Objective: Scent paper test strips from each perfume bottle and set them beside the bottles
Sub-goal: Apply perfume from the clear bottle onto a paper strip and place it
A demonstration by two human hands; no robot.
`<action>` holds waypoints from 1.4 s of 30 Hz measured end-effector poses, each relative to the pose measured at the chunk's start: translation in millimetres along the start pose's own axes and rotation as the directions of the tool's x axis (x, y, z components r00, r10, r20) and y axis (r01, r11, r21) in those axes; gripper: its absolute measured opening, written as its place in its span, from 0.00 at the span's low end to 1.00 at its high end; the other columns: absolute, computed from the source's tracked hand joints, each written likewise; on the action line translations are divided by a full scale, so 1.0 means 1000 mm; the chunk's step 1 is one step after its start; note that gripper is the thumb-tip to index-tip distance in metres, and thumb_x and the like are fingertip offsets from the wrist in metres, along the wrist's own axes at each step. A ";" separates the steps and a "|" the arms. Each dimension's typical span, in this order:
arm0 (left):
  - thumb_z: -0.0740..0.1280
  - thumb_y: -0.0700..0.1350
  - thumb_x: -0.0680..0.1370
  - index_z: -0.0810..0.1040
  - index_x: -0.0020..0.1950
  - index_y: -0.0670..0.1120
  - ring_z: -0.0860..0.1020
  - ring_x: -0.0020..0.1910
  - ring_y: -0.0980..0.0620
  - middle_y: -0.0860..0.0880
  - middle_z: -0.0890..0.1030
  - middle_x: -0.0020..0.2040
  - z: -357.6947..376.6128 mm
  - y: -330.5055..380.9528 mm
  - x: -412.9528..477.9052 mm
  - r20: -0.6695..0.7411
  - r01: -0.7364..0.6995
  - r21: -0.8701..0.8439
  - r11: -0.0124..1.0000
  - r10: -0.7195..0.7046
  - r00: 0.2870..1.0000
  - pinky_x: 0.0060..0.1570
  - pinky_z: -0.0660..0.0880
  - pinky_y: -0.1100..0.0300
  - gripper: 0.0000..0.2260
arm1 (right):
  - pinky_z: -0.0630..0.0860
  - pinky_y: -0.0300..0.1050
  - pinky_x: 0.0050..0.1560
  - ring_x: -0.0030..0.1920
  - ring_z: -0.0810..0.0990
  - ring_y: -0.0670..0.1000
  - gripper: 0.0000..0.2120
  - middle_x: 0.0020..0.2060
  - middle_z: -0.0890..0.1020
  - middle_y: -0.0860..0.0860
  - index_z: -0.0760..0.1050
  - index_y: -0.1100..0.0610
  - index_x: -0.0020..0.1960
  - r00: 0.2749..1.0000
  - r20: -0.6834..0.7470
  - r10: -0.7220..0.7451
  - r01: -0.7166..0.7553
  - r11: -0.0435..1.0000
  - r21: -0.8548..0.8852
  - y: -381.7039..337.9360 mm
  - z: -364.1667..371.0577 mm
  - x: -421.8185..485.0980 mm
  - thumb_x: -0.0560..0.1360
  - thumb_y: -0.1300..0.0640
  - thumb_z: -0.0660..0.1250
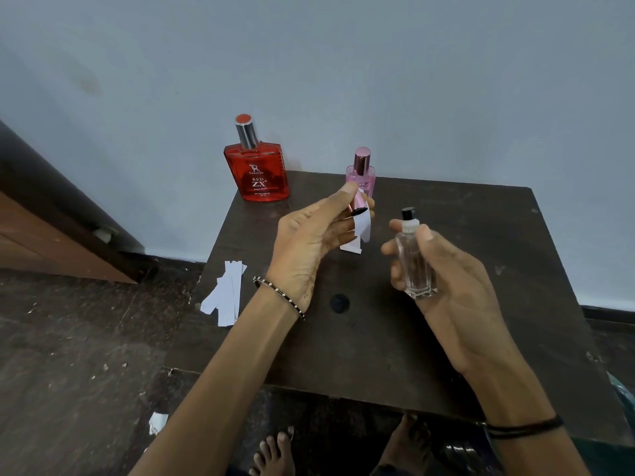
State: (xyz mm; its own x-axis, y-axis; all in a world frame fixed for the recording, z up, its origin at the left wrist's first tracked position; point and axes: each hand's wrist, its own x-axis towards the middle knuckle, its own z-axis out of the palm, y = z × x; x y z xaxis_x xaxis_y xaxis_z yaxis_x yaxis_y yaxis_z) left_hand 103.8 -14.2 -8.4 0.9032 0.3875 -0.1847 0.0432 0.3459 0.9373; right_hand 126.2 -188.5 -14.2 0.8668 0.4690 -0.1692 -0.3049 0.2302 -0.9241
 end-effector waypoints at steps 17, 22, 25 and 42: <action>0.71 0.49 0.78 0.85 0.55 0.38 0.84 0.55 0.39 0.39 0.86 0.53 0.008 -0.004 -0.002 0.061 0.072 -0.099 0.992 -0.066 0.996 0.54 0.82 0.50 0.15 | 0.68 0.33 0.22 0.27 0.73 0.44 0.26 0.40 0.86 0.54 0.77 0.56 0.66 0.997 -0.041 -0.061 0.061 0.998 0.013 0.007 0.004 0.004 0.74 0.41 0.70; 0.70 0.48 0.79 0.84 0.55 0.35 0.86 0.50 0.43 0.37 0.87 0.51 0.009 -0.002 -0.004 0.104 0.101 -0.157 0.982 -0.085 0.991 0.47 0.83 0.56 0.15 | 0.71 0.33 0.25 0.28 0.75 0.43 0.27 0.41 0.87 0.53 0.76 0.52 0.65 0.992 -0.079 -0.093 0.084 0.989 -0.119 0.009 0.006 0.002 0.71 0.38 0.69; 0.71 0.47 0.79 0.84 0.53 0.36 0.87 0.48 0.44 0.38 0.87 0.50 0.008 -0.002 -0.005 0.114 0.102 -0.170 0.980 -0.083 0.990 0.45 0.83 0.56 0.14 | 0.72 0.33 0.27 0.28 0.76 0.43 0.23 0.41 0.87 0.52 0.75 0.50 0.65 0.989 -0.089 -0.118 0.098 0.974 -0.203 0.011 0.008 0.003 0.74 0.39 0.67; 0.72 0.49 0.77 0.83 0.58 0.38 0.87 0.48 0.47 0.42 0.88 0.50 0.003 0.002 -0.002 0.052 0.126 -0.136 0.983 -0.120 0.991 0.42 0.83 0.59 0.17 | 0.74 0.35 0.30 0.35 0.78 0.44 0.17 0.40 0.83 0.50 0.82 0.56 0.62 0.986 -0.092 -0.139 0.139 0.990 -0.010 0.009 0.001 0.005 0.76 0.51 0.69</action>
State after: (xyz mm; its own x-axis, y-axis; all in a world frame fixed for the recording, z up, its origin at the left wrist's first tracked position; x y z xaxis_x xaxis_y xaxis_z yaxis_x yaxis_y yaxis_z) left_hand 103.4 -16.6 -5.2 0.9124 0.2986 -0.2801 0.0983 0.5046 0.8578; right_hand 127.9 -183.6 -22.8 0.9335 0.3518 -0.0695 -0.1774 0.2847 -0.9421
